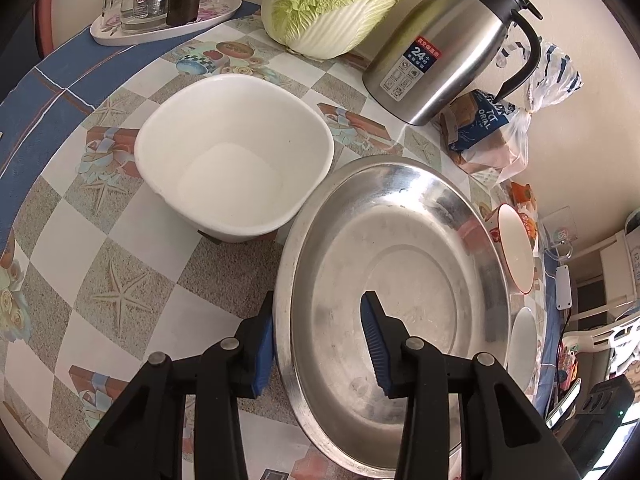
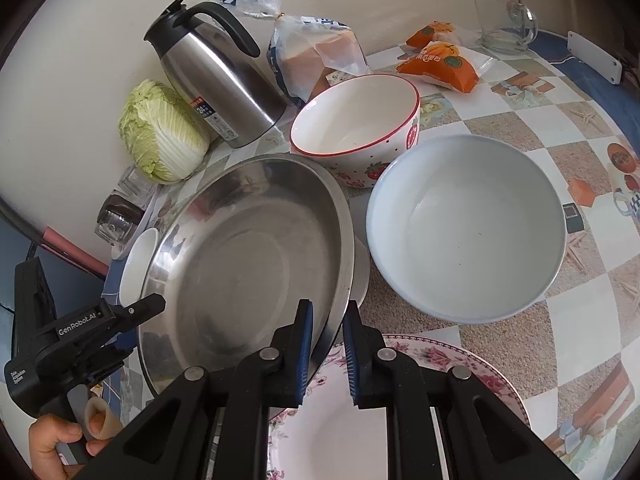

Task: Organize plates and bowls
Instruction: 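Lower the steel basin onto the table and open both grippers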

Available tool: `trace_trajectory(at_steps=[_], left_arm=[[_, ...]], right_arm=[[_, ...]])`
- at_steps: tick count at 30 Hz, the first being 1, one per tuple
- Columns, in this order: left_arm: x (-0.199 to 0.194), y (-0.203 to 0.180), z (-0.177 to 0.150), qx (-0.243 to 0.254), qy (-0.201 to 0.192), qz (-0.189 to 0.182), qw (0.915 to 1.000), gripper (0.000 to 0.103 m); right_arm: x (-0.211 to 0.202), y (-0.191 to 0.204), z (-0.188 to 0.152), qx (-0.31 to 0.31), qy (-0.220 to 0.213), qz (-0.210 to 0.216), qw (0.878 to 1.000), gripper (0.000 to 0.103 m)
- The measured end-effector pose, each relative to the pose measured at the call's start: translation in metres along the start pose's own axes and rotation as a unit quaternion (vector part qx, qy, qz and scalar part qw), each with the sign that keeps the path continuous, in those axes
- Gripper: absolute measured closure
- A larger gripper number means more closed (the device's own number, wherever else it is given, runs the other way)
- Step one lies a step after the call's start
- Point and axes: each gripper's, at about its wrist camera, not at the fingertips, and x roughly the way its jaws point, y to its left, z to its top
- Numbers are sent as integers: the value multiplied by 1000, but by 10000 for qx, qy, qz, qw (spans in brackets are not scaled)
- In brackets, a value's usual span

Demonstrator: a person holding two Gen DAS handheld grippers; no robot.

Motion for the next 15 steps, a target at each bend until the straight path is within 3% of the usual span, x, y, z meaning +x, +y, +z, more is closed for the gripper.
trace_trajectory(at_steps=[10,15], left_arm=[[4,-1,-2,19,147,56,9999,61],[-9,-3,0,92,-9,198,9998,61]], right_arm=[[-2,0,1,-56,-85,-77,9999,87],[-4,-1,2,-12,-25,-47,10000,83]])
